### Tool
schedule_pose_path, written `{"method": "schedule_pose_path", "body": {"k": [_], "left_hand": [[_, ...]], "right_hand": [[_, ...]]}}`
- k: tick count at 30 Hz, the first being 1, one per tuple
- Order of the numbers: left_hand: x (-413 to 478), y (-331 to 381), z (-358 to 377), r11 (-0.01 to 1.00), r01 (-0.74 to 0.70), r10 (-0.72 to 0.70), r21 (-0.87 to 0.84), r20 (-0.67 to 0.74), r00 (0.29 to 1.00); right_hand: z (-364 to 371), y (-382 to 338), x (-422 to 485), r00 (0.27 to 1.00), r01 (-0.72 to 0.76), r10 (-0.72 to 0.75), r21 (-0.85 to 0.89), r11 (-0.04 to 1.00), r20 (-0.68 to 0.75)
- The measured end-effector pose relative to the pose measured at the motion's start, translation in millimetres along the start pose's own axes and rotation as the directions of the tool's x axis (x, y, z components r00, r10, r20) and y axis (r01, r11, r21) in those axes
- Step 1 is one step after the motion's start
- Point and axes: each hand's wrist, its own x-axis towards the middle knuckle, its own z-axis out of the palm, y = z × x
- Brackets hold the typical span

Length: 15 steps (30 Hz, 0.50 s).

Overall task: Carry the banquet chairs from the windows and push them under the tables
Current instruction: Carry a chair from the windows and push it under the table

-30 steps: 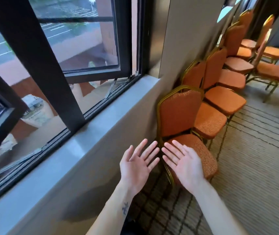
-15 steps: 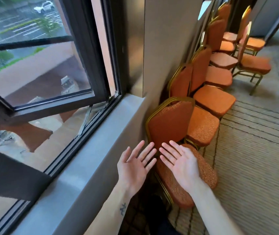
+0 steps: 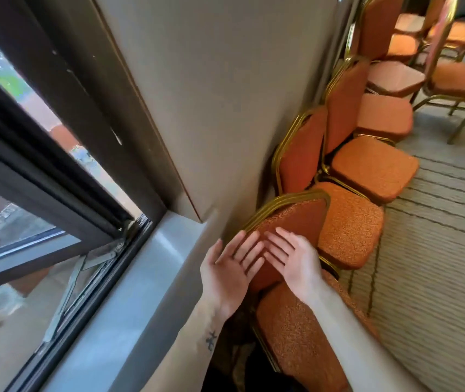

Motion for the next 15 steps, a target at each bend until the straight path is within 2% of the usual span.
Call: {"method": "schedule_pose_path", "body": {"k": [10,15], "left_hand": [[75,10,13,0.995,0.078,-0.069,0.057,-0.141,0.988],[89,10,15,0.993,0.097,-0.083,0.064,-0.186,0.979]], "right_hand": [[-4,-20,105,0.993,-0.059,0.063,0.037,0.998,-0.104],[1,-14,132,0.993,-0.071,0.073,0.023,0.997,-0.097]]}}
